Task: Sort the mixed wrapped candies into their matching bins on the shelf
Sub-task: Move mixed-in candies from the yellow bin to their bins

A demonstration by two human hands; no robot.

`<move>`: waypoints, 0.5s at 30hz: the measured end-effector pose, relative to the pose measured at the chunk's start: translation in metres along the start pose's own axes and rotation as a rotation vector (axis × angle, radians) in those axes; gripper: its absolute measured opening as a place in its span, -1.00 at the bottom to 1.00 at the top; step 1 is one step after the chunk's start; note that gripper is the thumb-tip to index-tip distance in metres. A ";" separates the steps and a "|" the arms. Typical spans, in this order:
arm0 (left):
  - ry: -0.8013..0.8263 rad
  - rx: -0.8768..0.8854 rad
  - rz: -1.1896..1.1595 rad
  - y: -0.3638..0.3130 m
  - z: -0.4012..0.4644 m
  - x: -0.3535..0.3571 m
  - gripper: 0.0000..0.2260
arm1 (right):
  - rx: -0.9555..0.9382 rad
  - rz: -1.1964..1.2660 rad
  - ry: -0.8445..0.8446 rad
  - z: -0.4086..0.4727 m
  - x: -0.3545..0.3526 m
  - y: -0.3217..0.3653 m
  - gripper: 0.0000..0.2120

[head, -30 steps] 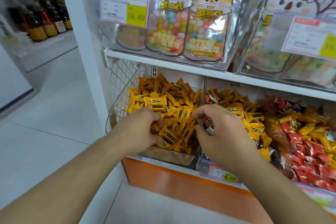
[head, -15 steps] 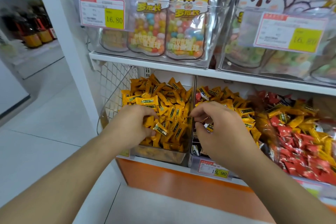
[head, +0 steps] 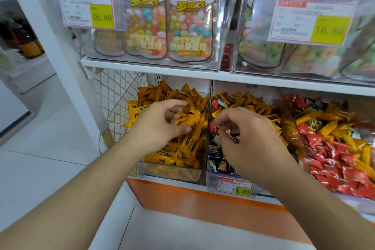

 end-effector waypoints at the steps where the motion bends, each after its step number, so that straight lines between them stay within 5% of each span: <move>1: 0.014 -0.001 -0.019 0.003 -0.002 -0.001 -0.44 | 0.002 0.005 -0.002 0.000 -0.001 -0.001 -0.79; 8: -0.109 -0.055 0.178 0.031 -0.020 -0.028 -0.72 | 0.007 0.005 0.003 0.000 0.000 0.002 -0.79; 12: 0.069 -0.099 0.467 0.043 -0.030 -0.015 -0.69 | 0.015 -0.003 0.016 -0.001 0.003 0.003 -0.80; 15: 0.082 -0.089 0.445 0.046 -0.028 -0.009 -0.69 | 0.018 -0.008 0.021 -0.002 0.005 0.003 -0.80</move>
Point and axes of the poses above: each hand's wrist, its own z-axis towards the middle knuckle, its own x-axis out of the palm, y = z × x, the point moved 4 cm from there along z, towards the middle knuckle, and after that the axes turned 11 degrees about z, right-handed, at the moved point
